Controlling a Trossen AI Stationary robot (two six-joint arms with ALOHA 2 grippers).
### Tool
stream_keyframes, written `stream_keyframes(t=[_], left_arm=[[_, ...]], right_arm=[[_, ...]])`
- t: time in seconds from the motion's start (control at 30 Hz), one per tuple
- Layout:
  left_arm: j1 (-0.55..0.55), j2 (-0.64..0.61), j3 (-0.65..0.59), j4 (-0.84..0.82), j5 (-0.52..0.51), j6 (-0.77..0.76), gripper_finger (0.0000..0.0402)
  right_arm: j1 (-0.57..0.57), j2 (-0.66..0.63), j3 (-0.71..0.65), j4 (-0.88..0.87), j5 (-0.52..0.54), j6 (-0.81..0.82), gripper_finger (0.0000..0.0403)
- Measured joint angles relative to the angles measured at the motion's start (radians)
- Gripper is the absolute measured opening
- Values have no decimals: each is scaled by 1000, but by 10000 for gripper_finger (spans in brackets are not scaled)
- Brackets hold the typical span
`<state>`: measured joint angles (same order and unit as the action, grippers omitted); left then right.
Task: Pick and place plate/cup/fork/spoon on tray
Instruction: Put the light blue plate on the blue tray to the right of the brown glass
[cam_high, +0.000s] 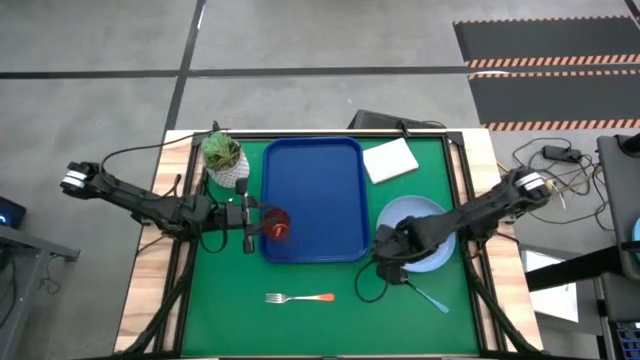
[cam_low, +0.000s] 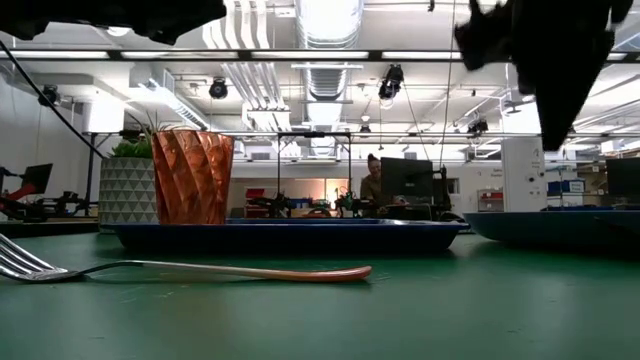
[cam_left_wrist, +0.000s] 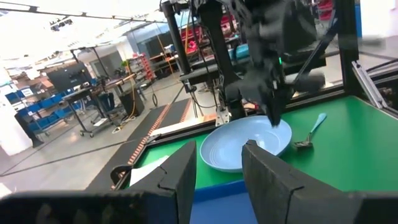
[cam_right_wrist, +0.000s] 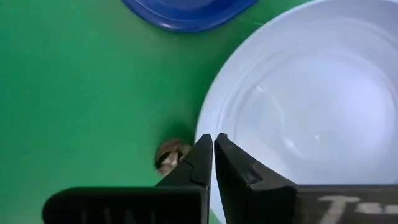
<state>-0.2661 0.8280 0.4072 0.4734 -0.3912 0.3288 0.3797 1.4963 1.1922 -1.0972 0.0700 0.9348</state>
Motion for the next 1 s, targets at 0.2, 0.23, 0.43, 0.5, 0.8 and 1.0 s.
stream_keyframes(t=[0.2, 0.23, 0.43, 0.5, 0.8, 1.0], left_arm=[[0, 1, 0, -2, 0, 1, 109], [0, 2, 0, -2, 0, 0, 109], [0, 20, 0, -3, 0, -5, 109], [0, 23, 0, -3, 0, -5, 109], [0, 15, 0, 36, -5, 53, 109], [0, 6, 4, 48, -7, 54, 109]], right_arm=[[5, 96, -4, 20, 143, -10, 9], [8, 108, -4, 31, 184, -13, 9], [29, 116, -9, 149, 318, -82, 9], [29, 102, -14, 171, 352, -90, 9], [28, 82, -17, 172, 429, -98, 9], [28, 88, -15, 175, 428, -98, 9]])
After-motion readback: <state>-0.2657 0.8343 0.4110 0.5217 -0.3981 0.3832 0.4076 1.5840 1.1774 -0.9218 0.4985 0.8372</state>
